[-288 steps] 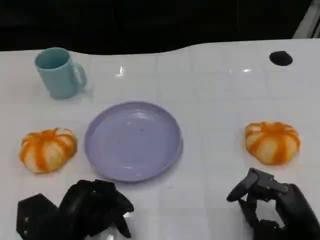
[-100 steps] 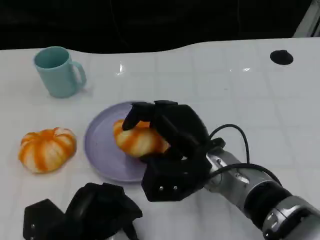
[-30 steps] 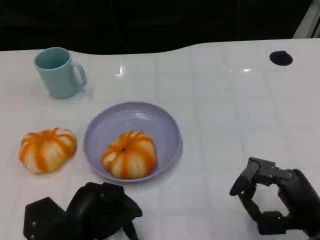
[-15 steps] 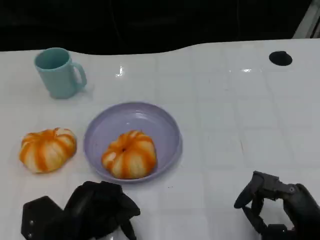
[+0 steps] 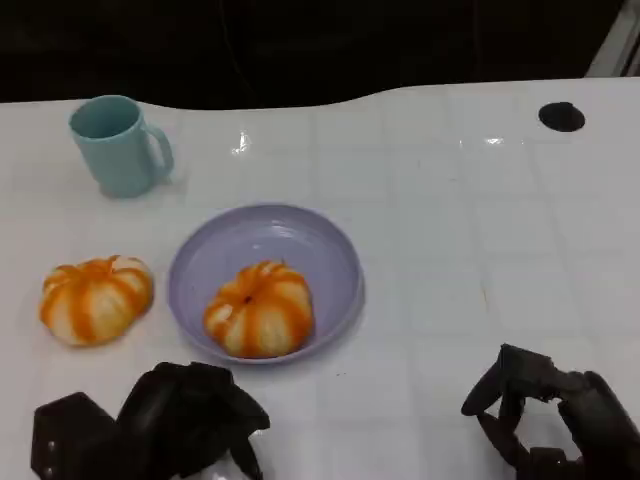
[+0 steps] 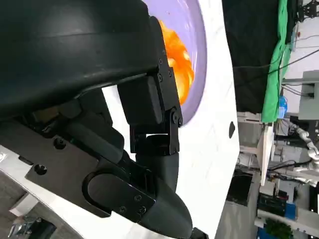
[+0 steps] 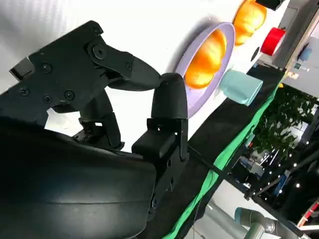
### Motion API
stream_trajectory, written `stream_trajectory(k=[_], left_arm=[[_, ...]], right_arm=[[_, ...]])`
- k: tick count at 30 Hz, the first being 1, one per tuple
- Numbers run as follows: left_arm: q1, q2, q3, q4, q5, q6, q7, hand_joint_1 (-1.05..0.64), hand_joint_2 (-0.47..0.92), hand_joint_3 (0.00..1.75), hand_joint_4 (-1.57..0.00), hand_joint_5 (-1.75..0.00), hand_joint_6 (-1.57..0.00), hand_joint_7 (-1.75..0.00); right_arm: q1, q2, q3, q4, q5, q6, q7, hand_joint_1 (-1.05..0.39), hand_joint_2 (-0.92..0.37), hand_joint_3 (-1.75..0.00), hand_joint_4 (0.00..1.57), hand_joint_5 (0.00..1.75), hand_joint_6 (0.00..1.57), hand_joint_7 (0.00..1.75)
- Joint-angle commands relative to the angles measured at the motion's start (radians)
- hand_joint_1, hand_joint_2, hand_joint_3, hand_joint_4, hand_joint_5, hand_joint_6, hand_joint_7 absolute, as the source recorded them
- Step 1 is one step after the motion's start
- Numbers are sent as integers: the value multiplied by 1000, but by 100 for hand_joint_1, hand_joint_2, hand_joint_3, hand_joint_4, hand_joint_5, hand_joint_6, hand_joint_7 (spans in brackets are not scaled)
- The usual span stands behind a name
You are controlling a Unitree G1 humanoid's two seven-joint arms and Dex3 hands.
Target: Grasp the bread from the table and place it into the plate.
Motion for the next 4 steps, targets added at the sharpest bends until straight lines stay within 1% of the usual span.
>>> stream_trajectory(k=[1,4], left_arm=[[-8,17,12,17,-11,-7,-14,-105,78,1,-152,-91,-157,-49],[-9,12,15,21,-17,-13,-20,-105,78,1,-151,-91,-157,-49]], right_arm=[[2,-8,2,-6,-12,-4,-13,-34,-55,-97,71,175,66,139],[5,-11,4,-14,-13,-2,-11,-34,-54,-97,70,175,66,140]])
